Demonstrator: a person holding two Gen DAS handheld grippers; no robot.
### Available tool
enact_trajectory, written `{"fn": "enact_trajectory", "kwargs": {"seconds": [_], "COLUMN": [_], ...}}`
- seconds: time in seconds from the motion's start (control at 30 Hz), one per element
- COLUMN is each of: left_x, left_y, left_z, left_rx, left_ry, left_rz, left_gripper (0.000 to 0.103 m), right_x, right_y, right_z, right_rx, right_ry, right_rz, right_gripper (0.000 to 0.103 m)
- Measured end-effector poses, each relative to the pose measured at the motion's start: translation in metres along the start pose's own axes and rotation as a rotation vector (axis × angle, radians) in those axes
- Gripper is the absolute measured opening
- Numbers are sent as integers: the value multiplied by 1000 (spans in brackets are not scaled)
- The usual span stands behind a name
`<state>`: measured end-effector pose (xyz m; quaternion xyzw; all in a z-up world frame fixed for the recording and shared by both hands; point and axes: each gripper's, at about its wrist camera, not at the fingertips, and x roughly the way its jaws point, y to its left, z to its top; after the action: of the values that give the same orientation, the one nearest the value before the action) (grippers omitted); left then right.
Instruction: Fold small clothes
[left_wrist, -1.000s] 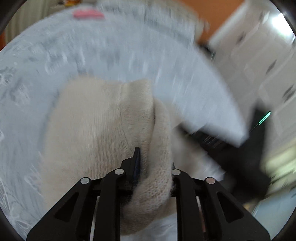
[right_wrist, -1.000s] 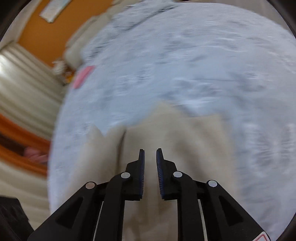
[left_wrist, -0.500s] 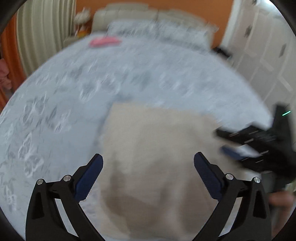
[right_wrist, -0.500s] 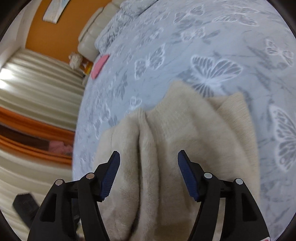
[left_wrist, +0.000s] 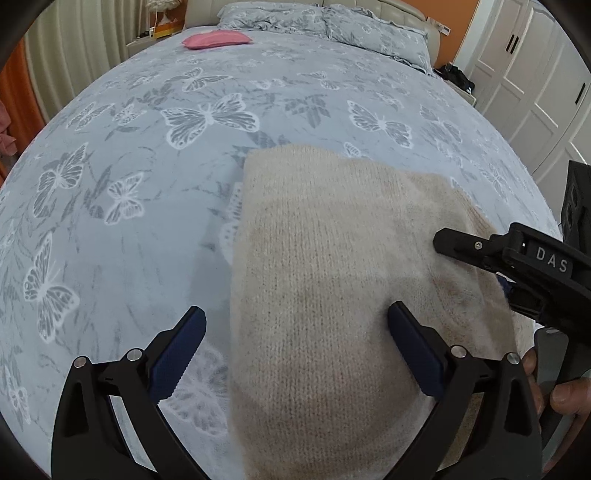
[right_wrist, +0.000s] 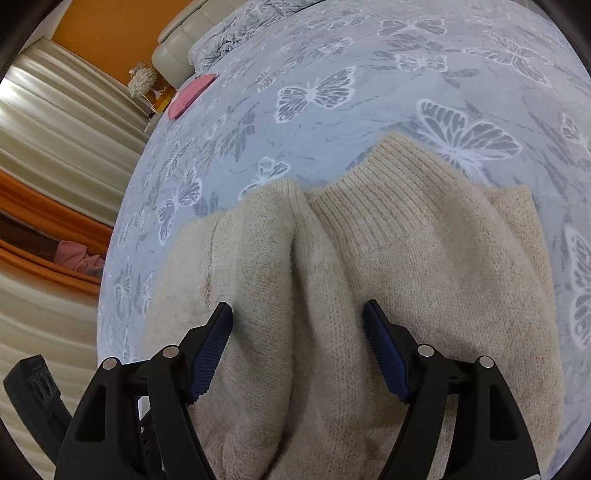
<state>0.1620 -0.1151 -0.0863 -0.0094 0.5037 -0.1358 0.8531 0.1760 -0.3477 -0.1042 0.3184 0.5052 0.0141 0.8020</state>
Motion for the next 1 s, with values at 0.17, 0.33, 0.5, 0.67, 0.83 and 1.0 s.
{"fn": "enact_trajectory", "kwargs": {"seconds": [0.17, 0.33, 0.5, 0.67, 0.83, 1.0], "left_x": [7, 12, 16, 4, -13, -23], "left_y": [4, 3, 4, 22, 62, 72], "left_z": [0, 1, 1, 9, 17, 18], "left_rx": [-17, -18, -24, -115, -282, -350], "left_ry": [28, 46, 60, 2, -125, -165], "left_rz": [-17, -23, -34, -115, -141, -217], "left_gripper": [98, 98, 98, 96, 96, 96], "right_x": [0, 1, 3, -1, -37, -102], "right_y": [0, 1, 14, 31, 48, 38], "right_z": [1, 2, -3, -8, -3, 9], "right_rx": [12, 10, -70, -180, -176, -183], "right_ry": [-9, -15, -29, -83, -149, -294], "right_rz": [-1, 3, -40, -105, 42, 74], "right_gripper": [72, 72, 68, 23, 18, 19]}}
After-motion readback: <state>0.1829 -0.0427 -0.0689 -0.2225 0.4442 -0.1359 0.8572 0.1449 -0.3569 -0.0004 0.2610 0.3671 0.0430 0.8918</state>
